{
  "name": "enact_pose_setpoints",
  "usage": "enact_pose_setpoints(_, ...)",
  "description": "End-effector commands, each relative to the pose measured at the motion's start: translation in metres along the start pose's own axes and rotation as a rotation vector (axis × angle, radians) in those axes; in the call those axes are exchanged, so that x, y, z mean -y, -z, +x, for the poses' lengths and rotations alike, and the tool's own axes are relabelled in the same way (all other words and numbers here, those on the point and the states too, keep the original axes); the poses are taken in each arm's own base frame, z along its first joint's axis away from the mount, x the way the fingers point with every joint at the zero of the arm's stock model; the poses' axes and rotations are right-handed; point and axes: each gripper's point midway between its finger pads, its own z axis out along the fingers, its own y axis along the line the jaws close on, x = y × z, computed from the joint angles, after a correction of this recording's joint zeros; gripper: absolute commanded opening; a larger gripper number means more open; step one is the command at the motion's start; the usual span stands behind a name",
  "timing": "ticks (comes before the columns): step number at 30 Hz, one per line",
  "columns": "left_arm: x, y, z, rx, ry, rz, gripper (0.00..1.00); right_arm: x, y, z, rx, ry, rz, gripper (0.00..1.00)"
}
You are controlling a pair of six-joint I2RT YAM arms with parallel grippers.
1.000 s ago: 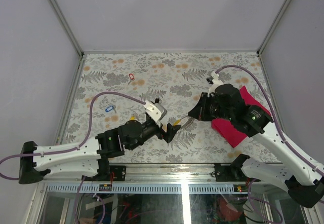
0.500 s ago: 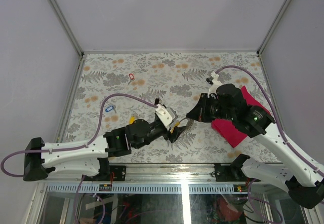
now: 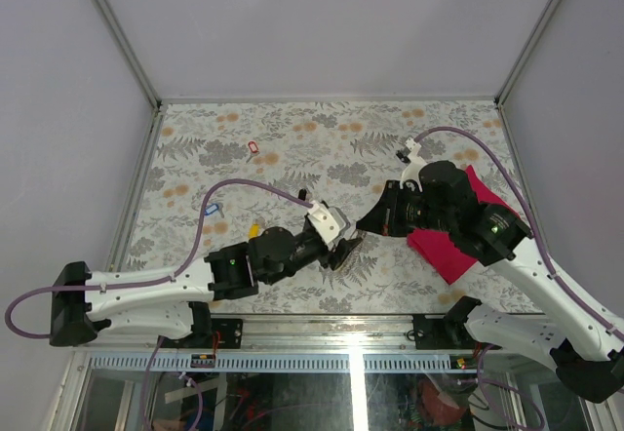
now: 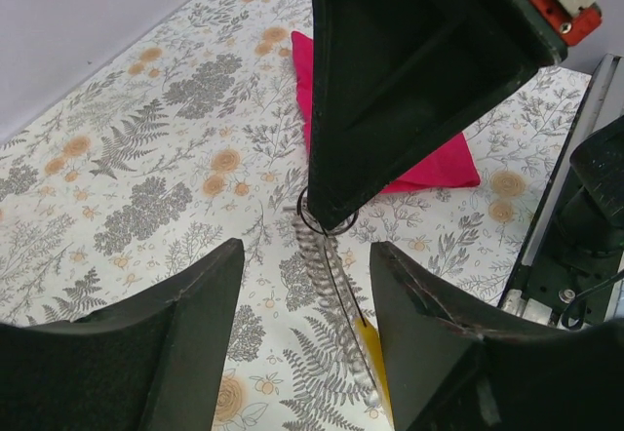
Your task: Put the keys on the keyring
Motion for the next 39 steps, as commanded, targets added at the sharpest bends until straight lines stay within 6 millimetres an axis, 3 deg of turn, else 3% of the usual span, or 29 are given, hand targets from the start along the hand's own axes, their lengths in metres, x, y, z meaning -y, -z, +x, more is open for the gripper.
enact_pose_setpoints(1,-0.002,-0.004,-0.033,0.091,-0.002,-0.014,0.54,-0.034,0.020,-0.015,0.058,0.021,-0.130,0.00)
enact_pose_setpoints(11,-0.005,-0.007,-0.029,0.073,-0.029,-0.029,0.42,-0.039,0.022,-0.012,0.041,0.014,-0.152,0.00)
enact_pose_setpoints(15,-0.007,-0.006,-0.035,0.091,-0.032,-0.040,0.33,-0.039,0.022,-0.009,0.025,0.008,-0.159,0.00)
enact_pose_setpoints(26,-0.005,-0.002,-0.053,0.179,-0.027,-0.018,0.20,-0.035,0.023,-0.001,0.008,0.005,-0.161,0.01)
enact_pose_setpoints(28,-0.002,0.000,-0.053,0.181,-0.030,0.002,0.16,-0.036,0.027,-0.004,0.026,0.021,-0.158,0.07)
enact_pose_setpoints(30,0.002,0.003,-0.053,0.182,-0.027,0.026,0.01,-0.039,0.031,-0.008,0.049,0.047,-0.165,0.16)
enact_pose_setpoints(35,0.016,0.013,-0.050,0.168,-0.018,0.122,0.00,-0.049,0.044,-0.018,0.115,0.134,-0.214,0.39)
enact_pose_setpoints(39,0.026,0.023,-0.047,0.150,-0.005,0.190,0.00,-0.056,0.057,-0.024,0.179,0.238,-0.253,0.44)
